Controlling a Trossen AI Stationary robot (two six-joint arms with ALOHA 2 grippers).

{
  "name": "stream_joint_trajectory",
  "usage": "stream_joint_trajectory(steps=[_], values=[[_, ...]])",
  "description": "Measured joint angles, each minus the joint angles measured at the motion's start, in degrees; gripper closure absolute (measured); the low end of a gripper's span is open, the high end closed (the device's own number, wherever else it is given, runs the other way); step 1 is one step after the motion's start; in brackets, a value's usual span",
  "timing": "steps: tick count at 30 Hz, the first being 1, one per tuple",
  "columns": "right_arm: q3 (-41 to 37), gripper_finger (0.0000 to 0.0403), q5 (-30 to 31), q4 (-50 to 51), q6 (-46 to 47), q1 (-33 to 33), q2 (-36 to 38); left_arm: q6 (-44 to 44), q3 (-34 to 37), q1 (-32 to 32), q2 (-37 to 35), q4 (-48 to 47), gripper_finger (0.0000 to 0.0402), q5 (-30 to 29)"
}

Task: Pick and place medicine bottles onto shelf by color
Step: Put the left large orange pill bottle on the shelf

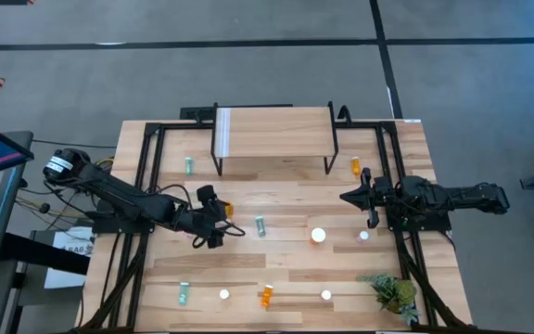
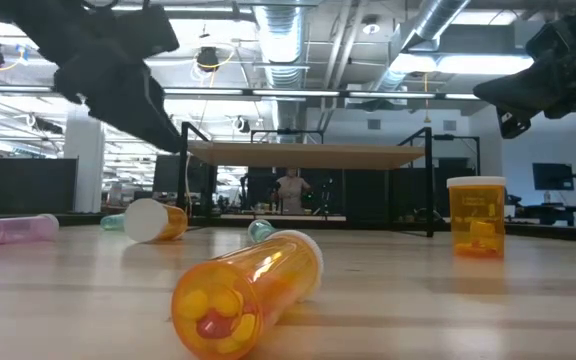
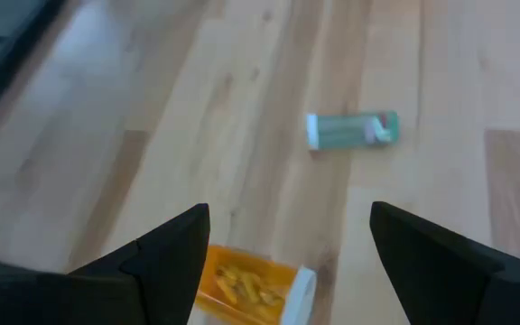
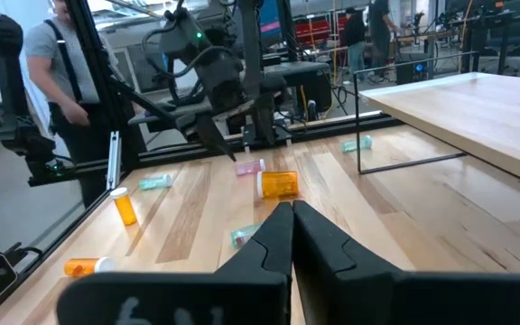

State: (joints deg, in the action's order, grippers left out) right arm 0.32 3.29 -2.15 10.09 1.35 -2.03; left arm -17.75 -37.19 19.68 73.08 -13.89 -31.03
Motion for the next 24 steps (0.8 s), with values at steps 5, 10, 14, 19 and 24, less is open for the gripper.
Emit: stream_joint_trajectory(steps=[5,10,14,19,24], values=[[-0.02,0.0376,-0.02,0.0,0.0,0.01,-0.02,-4.1,0.0,1.04,-0.74,0.81,0.0109,-3.95],[-0.02,0.0376,-0.02,0.0,0.0,0.01,-0.01,-12.13,0.0,2.3,-0.76,0.89,0.0109,-7.95],[0.0,0.0376,-0.01,0.0,0.0,-0.01,0.0,-18.8,0.0,3.82,-0.76,0.82,0.0109,-11.54],[-0.01,0.0376,-0.02,0.0,0.0,0.0,0.01,-25.71,0.0,7.54,-0.76,-0.27,0.0109,-16.36],[-0.01,0.0376,-0.02,0.0,0.0,0.0,-0.01,-32.34,0.0,10.32,-0.63,-2.2,0.0109,-20.89]])
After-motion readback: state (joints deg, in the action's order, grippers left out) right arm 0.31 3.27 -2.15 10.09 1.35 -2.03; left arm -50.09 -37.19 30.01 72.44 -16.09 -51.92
